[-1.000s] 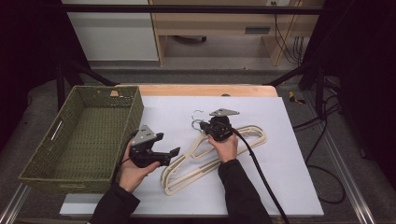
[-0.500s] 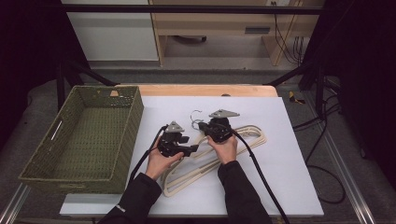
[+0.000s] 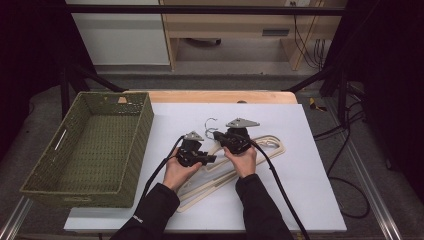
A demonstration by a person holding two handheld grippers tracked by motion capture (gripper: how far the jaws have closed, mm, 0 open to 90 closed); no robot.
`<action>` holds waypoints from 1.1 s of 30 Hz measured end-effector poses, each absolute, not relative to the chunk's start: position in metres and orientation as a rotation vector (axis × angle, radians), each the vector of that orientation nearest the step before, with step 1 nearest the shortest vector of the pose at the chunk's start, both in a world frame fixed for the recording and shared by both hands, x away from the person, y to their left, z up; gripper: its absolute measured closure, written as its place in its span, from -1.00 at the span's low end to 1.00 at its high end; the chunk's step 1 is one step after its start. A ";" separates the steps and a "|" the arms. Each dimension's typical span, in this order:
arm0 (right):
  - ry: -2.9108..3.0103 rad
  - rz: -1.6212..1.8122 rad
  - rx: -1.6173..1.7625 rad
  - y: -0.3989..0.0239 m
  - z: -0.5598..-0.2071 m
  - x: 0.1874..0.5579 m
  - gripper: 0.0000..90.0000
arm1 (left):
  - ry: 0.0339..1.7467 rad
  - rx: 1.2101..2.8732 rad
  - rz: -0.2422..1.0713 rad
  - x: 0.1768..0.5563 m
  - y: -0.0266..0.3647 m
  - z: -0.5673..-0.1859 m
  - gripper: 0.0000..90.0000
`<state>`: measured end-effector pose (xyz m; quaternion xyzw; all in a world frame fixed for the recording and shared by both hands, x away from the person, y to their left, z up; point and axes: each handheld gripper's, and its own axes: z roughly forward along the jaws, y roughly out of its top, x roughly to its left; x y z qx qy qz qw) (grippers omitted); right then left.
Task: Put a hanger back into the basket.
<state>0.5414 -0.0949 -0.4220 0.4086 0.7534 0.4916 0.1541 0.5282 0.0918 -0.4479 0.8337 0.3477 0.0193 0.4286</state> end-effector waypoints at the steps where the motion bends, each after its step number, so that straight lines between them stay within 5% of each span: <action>1: 2.159 1.406 1.161 -0.096 -0.421 0.540 0.98 | 0.867 2.081 0.052 0.526 0.091 -0.446 0.70; 12: 2.147 1.479 1.074 -0.120 -0.394 0.494 0.64 | 0.793 2.061 0.017 0.491 0.087 -0.424 0.86; 23: 2.103 1.560 0.962 -0.153 -0.380 0.439 0.05 | 0.684 2.060 0.099 0.452 0.082 -0.394 0.91; 33: 1.995 1.558 0.984 -0.184 -0.376 0.419 -0.69 | 0.707 1.985 0.253 0.445 0.122 -0.348 0.91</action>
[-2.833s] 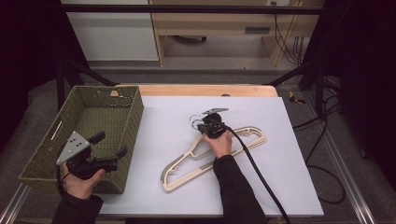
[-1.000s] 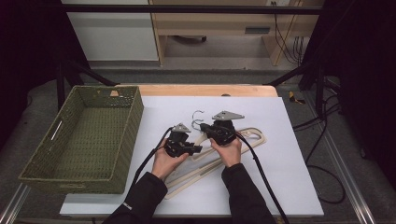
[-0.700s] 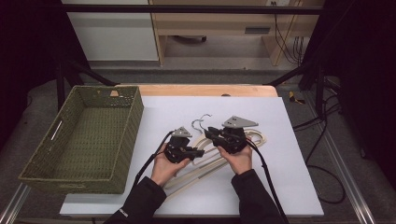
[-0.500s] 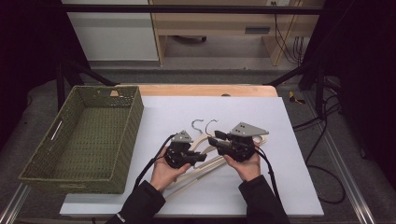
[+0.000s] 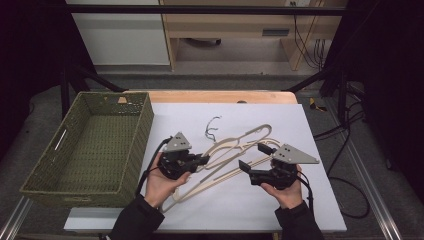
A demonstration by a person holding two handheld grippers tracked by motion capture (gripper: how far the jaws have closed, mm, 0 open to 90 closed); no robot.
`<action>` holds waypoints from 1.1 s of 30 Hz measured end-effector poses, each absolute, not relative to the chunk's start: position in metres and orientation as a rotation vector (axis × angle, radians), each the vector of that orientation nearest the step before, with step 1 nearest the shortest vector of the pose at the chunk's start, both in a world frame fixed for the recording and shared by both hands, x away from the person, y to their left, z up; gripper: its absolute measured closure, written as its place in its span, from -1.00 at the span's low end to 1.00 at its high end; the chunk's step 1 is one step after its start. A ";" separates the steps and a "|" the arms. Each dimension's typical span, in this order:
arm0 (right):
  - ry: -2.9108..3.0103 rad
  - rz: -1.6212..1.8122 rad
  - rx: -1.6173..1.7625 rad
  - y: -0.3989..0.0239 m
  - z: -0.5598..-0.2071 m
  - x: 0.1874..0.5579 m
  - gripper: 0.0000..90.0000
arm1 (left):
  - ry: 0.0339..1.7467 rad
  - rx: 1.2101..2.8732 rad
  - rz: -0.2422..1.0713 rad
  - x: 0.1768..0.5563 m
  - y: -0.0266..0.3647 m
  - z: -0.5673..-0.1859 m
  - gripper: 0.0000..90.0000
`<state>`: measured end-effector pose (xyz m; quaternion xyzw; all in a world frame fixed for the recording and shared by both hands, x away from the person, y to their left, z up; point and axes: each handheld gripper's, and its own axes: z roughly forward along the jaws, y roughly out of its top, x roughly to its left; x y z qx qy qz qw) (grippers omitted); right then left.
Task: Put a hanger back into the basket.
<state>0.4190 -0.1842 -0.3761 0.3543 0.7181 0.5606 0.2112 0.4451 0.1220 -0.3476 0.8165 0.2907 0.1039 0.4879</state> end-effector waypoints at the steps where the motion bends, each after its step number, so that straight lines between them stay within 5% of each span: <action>1: 1.987 1.556 0.996 -0.188 -0.377 0.418 -0.72 | 0.704 1.985 0.267 0.445 0.127 -0.342 0.91; 16: 1.948 1.515 1.065 -0.206 -0.383 0.419 -0.83 | 0.706 1.930 0.393 0.445 0.209 -0.279 0.91; 33: 1.928 1.485 1.080 -0.209 -0.387 0.421 -0.89 | 0.803 1.922 0.543 0.473 0.311 -0.261 0.91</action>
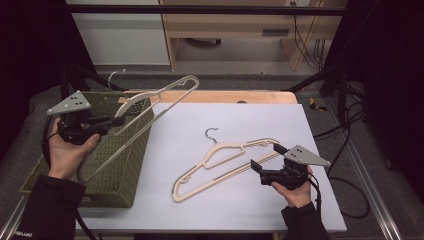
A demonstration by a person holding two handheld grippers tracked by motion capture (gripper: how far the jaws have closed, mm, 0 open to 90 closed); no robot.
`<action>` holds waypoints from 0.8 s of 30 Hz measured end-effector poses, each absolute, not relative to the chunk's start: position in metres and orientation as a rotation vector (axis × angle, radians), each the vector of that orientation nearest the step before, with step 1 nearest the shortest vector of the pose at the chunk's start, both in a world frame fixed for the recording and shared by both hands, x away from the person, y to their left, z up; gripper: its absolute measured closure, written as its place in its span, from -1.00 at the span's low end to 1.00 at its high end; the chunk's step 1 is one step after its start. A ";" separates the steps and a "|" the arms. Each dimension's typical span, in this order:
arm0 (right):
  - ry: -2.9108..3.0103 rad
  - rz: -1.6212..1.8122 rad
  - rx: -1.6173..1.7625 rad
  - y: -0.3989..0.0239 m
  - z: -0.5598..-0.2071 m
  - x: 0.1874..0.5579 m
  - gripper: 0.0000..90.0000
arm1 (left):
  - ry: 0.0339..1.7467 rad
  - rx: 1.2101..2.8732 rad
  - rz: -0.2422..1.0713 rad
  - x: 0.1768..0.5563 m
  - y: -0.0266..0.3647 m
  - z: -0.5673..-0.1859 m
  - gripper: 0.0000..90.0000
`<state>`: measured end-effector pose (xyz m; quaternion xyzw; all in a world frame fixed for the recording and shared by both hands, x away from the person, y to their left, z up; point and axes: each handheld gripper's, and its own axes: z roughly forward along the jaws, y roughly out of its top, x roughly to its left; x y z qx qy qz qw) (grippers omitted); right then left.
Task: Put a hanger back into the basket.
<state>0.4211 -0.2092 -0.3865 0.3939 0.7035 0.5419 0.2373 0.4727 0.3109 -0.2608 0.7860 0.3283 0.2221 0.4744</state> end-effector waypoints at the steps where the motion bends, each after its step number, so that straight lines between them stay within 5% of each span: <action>1: 1.926 1.484 1.078 -0.209 -0.387 0.421 -0.90 | 0.810 1.918 0.544 0.475 0.316 -0.261 0.91; 24: 1.933 1.470 1.077 -0.209 -0.387 0.422 -0.92 | 0.992 1.897 0.567 0.492 0.413 -0.290 0.91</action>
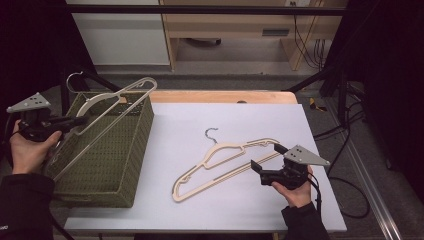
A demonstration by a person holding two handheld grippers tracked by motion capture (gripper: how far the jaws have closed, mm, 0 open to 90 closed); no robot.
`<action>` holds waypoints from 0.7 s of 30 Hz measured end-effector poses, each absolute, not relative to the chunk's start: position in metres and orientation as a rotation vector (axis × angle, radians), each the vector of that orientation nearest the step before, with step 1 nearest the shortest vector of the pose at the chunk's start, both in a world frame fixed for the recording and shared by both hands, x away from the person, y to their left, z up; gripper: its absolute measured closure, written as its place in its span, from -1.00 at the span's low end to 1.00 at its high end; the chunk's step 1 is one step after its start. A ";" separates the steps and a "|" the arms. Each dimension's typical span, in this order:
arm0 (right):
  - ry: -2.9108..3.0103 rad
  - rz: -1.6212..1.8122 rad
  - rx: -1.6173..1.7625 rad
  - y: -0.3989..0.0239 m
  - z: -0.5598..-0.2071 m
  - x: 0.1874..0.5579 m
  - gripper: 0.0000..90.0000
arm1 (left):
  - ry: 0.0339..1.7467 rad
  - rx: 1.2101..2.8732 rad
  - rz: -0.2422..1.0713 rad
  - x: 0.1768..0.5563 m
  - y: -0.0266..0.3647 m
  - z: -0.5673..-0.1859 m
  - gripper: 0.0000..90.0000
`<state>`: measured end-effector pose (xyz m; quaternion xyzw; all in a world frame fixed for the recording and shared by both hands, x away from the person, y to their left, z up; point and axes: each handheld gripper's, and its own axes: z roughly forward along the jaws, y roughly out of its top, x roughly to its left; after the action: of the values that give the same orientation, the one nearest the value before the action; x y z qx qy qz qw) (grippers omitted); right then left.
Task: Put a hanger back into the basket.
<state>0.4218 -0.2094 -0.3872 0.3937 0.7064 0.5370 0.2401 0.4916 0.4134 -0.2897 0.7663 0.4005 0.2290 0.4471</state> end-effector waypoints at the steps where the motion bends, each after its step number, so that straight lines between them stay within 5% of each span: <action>1: 1.935 1.468 1.078 -0.209 -0.387 0.422 -0.92 | 0.992 1.897 0.567 0.492 0.413 -0.290 0.91; 21: 1.940 1.460 1.084 -0.207 -0.389 0.422 -0.92 | 1.100 1.963 0.510 0.499 0.431 -0.324 0.91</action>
<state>0.4223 -0.2074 -0.3887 0.3959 0.7085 0.5332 0.2388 0.4987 0.4314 -0.3239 0.7777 0.4360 0.2021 0.4053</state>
